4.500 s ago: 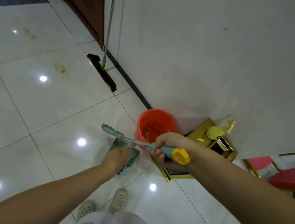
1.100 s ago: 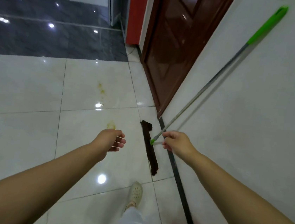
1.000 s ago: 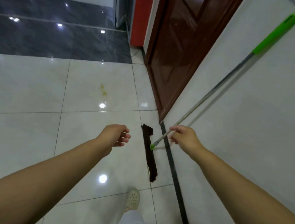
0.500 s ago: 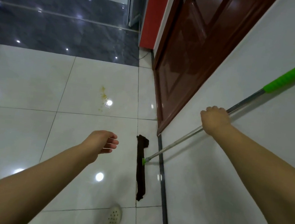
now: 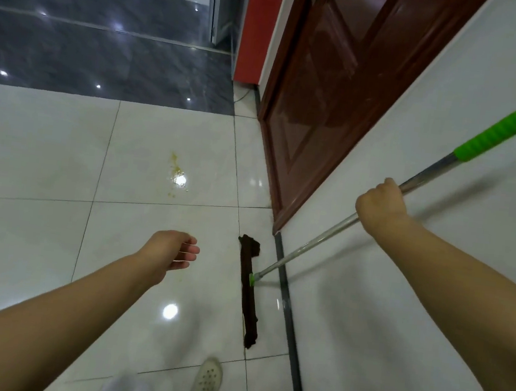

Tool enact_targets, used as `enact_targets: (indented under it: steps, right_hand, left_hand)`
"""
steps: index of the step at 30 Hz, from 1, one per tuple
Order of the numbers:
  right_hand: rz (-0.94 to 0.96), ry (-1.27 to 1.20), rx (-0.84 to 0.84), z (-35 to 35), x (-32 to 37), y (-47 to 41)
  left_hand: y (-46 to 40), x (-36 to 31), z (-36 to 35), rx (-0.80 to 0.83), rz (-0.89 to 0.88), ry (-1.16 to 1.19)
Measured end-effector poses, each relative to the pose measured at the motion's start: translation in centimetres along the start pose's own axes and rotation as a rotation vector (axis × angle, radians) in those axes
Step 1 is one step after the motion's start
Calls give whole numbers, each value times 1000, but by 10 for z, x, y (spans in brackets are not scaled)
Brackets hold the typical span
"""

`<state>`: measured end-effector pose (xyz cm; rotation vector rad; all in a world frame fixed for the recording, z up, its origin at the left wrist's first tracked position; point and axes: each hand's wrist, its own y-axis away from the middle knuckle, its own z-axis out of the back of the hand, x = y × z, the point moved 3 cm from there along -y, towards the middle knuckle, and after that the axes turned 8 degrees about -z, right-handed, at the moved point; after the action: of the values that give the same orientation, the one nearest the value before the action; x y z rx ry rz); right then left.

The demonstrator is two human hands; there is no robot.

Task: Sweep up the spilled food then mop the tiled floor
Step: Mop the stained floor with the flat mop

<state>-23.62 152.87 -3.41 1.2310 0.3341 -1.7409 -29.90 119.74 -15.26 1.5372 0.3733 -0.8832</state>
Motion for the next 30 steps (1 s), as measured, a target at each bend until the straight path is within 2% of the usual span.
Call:
enact_targets:
  steps: [5,11,15,21,27,30]
  right_hand:
    - [-80,-26,-15,57,1,43]
    - [-180,10,50,132,16,102]
    - [-240,12,124,172,29,136]
    - [-322,-179,230,202,49,176]
    - [-251,-305,339,205,105,209]
    - [-180,-350,392,205,142,224]
  left_hand:
    - [10,-3,39,101,-47,-57]
    - [18,2,107,171,-81,-90]
    - [19,21,152,187,-17,-97]
    - [14,58,204,131,112,-57]
    - [24,79,220,142,172,-98]
    - [34,95,217,215,200,-119]
